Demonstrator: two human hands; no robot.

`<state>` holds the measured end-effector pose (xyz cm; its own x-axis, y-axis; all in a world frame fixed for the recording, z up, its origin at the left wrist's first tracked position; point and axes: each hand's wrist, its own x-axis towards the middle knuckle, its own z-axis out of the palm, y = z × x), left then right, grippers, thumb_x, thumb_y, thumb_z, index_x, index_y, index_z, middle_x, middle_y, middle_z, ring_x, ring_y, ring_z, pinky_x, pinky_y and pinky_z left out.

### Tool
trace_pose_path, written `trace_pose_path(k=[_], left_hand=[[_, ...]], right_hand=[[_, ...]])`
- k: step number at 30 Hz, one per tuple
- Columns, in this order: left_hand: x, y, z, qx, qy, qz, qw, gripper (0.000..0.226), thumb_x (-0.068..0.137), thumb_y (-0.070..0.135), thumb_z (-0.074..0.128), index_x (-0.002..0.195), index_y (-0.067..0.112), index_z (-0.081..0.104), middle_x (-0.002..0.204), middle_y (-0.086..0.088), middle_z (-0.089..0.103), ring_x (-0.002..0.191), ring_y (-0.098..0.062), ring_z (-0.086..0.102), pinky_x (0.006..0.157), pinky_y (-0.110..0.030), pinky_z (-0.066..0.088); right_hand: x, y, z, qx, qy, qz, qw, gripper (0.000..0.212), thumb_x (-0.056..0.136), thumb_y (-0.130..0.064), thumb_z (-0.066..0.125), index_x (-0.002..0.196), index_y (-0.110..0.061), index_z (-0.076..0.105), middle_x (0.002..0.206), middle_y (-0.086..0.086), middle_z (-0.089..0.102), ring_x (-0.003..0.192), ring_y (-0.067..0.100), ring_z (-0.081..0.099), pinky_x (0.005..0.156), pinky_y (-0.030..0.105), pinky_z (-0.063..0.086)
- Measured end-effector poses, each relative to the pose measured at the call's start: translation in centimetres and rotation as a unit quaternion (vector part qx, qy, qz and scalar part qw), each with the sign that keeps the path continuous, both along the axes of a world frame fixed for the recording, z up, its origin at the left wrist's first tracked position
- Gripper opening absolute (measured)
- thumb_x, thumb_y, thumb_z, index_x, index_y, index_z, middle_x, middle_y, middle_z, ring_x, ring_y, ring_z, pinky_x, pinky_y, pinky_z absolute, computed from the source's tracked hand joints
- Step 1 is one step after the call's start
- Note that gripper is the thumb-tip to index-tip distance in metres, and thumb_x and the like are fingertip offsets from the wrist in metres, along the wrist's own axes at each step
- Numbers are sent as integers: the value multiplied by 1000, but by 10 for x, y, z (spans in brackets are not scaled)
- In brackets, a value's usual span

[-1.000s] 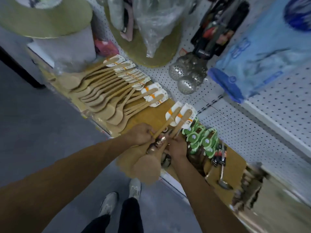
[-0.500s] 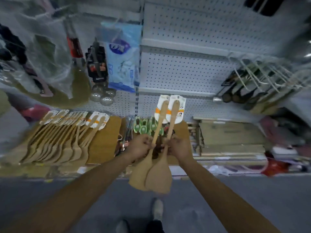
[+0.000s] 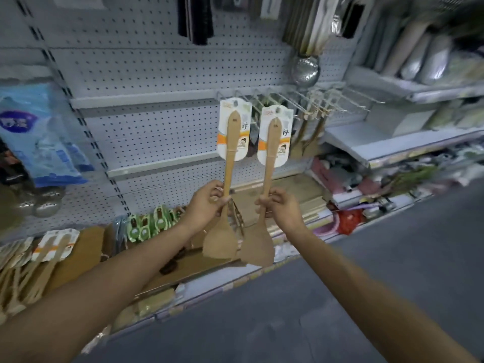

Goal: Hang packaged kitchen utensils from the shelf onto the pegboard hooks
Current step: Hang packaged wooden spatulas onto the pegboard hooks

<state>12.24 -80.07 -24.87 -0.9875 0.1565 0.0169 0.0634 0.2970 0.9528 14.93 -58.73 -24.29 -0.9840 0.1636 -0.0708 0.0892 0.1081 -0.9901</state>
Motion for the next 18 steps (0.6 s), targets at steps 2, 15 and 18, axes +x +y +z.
trace_pose_path(k=[2, 15, 18], left_hand=[[-3, 36, 11, 4, 16, -7, 1000, 17, 92, 15, 70, 102, 25, 61, 89, 3, 67, 73, -10, 70, 63, -35, 62], [-43, 212, 20, -21, 49, -67, 996, 17, 88, 21, 76, 99, 19, 64, 84, 0, 76, 75, -12, 75, 68, -32, 63], [-63, 236, 14, -34, 61, -91, 993, 19, 88, 23, 76, 101, 16, 65, 84, 1, 77, 75, -11, 75, 68, -33, 63]], right_hand=[[0, 37, 8, -5, 5, -5, 1000, 7, 91, -9, 66, 93, -3, 62, 93, 22, 71, 77, 33, 71, 61, 31, 56], [-31, 214, 14, 55, 37, -56, 996, 11, 85, -9, 74, 84, -5, 64, 84, 19, 66, 74, 31, 73, 67, 39, 60], [-49, 238, 6, 51, 27, -71, 996, 11, 84, -6, 74, 91, -1, 66, 81, 12, 66, 73, 28, 73, 70, 41, 60]])
